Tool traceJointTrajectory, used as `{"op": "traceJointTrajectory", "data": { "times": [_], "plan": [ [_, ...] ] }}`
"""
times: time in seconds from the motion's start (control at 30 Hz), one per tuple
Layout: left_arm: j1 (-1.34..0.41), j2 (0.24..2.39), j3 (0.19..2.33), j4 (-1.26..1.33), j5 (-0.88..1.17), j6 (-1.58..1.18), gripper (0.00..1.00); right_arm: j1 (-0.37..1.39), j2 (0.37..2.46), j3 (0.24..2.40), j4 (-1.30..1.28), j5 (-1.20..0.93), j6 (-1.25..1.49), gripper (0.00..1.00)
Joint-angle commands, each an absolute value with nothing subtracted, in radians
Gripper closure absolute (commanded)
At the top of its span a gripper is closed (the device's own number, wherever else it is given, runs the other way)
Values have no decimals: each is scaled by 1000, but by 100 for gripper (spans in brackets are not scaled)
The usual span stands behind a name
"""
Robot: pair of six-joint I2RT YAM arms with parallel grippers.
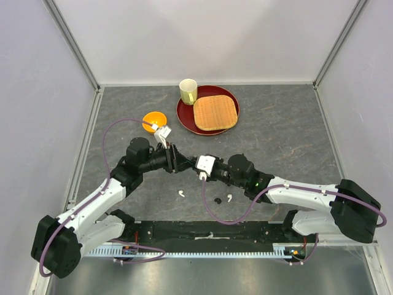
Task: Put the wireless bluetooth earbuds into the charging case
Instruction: Pick up the charging case at the center of the board.
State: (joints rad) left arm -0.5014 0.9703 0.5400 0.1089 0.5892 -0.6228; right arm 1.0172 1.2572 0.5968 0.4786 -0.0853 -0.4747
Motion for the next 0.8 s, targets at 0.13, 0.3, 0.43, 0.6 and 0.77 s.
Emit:
{"op": "traceJointTrajectory", "data": {
  "times": [0.13, 0.3, 0.43, 0.6, 0.77],
  "plan": [
    [-512, 989, 581, 160, 577, -641, 49, 1022, 1232, 595, 534, -109, -459, 100],
    [-520, 1005, 586, 164, 587, -641, 51, 1020, 1227, 586, 545, -106, -456, 100],
    [-529, 1009, 583, 173, 588, -641, 57, 1022, 1220, 580, 549, -100, -457, 100],
    [-540, 1020, 583, 183, 589, -643, 77, 1022, 1221, 577, 558, -115, -454, 100],
    [-546, 1017, 568, 195, 562, -644, 96, 1022, 1215, 577, 558, -126, -446, 89]
  ]
}}
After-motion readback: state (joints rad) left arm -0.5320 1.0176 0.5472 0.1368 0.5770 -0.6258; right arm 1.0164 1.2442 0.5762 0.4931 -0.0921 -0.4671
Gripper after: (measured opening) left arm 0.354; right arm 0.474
